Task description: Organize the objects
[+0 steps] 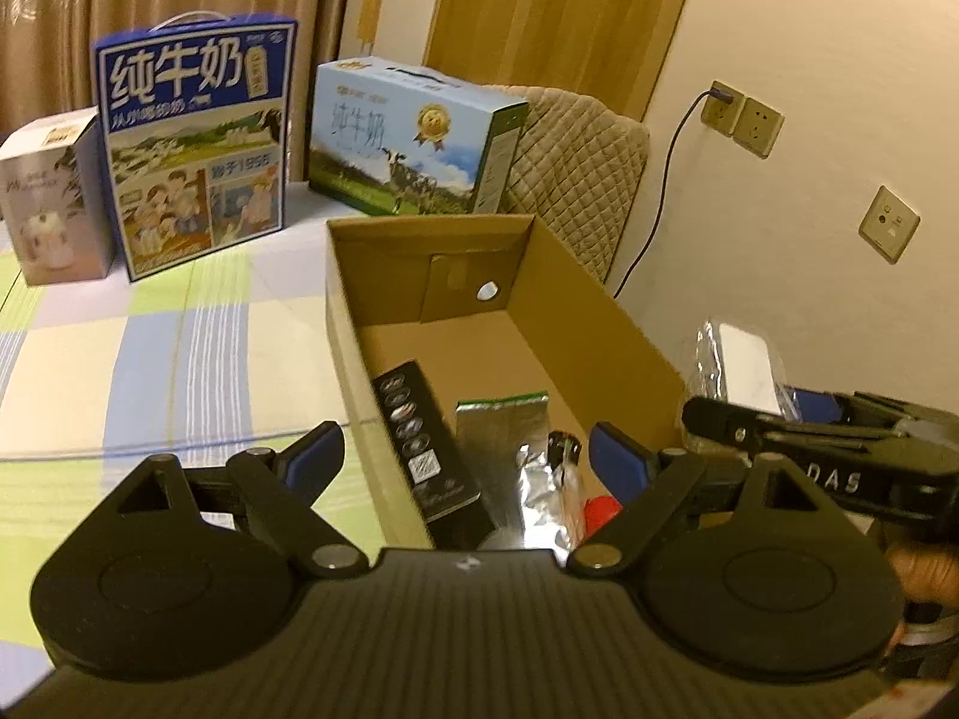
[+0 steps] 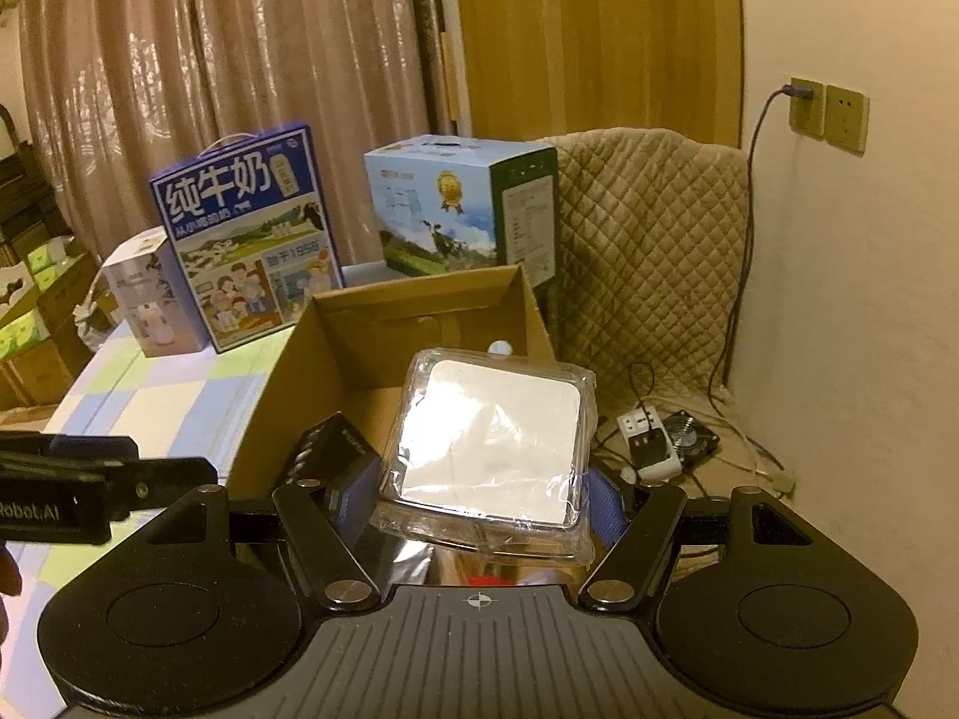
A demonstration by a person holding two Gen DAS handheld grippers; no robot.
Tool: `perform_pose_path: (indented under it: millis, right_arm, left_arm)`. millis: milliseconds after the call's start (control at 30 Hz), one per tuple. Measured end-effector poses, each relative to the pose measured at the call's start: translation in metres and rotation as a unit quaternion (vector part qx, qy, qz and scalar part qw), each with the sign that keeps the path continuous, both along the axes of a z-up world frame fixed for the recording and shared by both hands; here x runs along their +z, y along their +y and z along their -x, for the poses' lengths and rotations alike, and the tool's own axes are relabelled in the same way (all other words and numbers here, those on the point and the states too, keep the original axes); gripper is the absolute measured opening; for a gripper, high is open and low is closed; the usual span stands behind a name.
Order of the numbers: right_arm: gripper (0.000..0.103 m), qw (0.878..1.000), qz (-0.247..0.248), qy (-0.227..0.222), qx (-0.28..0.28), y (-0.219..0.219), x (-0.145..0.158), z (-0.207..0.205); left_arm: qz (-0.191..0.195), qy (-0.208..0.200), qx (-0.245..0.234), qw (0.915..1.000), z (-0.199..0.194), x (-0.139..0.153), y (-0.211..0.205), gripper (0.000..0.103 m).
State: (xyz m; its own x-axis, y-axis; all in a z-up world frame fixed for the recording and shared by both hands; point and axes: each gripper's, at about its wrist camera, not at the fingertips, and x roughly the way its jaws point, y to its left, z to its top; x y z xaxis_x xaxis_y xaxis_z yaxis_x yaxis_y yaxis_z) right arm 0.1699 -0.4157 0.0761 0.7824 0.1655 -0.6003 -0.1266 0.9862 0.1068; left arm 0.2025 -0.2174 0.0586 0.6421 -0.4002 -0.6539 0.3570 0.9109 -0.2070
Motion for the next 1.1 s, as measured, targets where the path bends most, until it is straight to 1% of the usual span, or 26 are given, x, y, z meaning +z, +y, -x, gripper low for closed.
perform_pose_path:
  millis: [200, 367, 667, 800, 867, 900, 933, 967, 1100]
  right_arm:
    - [0.067, 1.0, 0.002, -0.002, 0.005, 0.008, 0.004, 0.002]
    - [0.067, 1.0, 0.003, -0.005, 0.008, 0.013, 0.006, 0.001]
    - [0.067, 1.0, 0.002, -0.001, 0.012, 0.019, 0.005, -0.006]
    - [0.067, 1.0, 0.001, -0.007, 0.017, 0.022, 0.009, -0.012]
    - [0.068, 1.0, -0.009, -0.016, 0.025, 0.024, 0.01, -0.016]
    - [0.071, 0.999, -0.017, -0.023, 0.028, 0.024, 0.011, -0.017]
    - [0.08, 0.999, -0.022, -0.03, 0.027, 0.024, 0.012, -0.018]
    - [0.083, 0.999, -0.025, -0.037, 0.025, 0.024, 0.013, -0.019]
    - [0.084, 0.998, -0.044, -0.04, 0.015, 0.02, 0.016, -0.019]
  left_arm:
    - [0.0, 0.0, 0.006, 1.0, 0.009, 0.0, 0.009, 0.086]
    - [-0.009, -0.012, 0.011, 0.9998, 0.014, 0.004, 0.015, 0.087]
    - [-0.008, -0.014, 0.024, 0.9996, 0.013, 0.005, 0.024, 0.087]
    - [-0.011, -0.017, 0.029, 0.9994, 0.011, 0.003, 0.027, 0.087]
    - [-0.011, -0.017, 0.031, 0.9993, 0.01, 0.002, 0.029, 0.087]
    - [-0.01, -0.016, 0.033, 0.9993, 0.01, 0.002, 0.031, 0.087]
    - [-0.01, -0.016, 0.035, 0.9992, 0.009, 0.001, 0.032, 0.087]
    - [-0.01, -0.015, 0.036, 0.9992, 0.008, 0.0, 0.033, 0.088]
    - [-0.014, -0.013, 0.044, 0.9989, 0.006, -0.002, 0.038, 0.09]
